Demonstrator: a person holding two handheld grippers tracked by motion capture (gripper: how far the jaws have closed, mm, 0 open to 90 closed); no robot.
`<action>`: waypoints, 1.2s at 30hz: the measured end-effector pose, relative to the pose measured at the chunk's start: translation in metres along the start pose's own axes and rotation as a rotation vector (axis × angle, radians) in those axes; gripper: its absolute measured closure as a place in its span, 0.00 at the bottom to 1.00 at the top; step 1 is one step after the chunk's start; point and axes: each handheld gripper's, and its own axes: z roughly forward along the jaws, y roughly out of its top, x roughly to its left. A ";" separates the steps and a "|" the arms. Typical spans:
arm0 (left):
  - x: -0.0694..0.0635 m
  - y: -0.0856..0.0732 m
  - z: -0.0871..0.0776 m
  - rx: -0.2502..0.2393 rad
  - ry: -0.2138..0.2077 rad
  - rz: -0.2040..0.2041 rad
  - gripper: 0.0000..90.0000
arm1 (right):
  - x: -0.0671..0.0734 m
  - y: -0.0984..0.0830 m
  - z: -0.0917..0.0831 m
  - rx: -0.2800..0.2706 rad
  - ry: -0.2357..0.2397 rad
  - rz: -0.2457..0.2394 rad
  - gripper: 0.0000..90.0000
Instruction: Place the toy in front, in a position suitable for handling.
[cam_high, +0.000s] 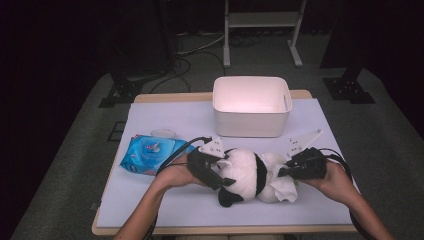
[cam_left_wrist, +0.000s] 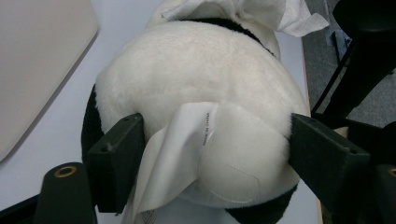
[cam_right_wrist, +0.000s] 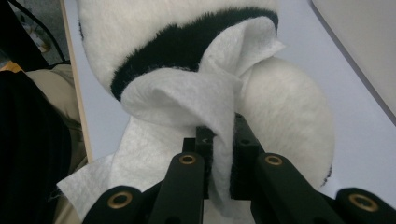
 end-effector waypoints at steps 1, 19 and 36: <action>0.000 0.000 0.002 0.003 0.005 -0.001 0.25 | 0.000 0.000 0.000 -0.002 0.001 0.002 0.94; -0.006 0.019 0.033 -0.003 0.001 0.029 0.27 | 0.013 0.018 -0.005 -0.032 0.023 -0.048 0.94; 0.000 0.022 0.037 -0.005 -0.014 0.005 0.24 | 0.020 0.036 0.000 -0.036 0.010 -0.107 0.94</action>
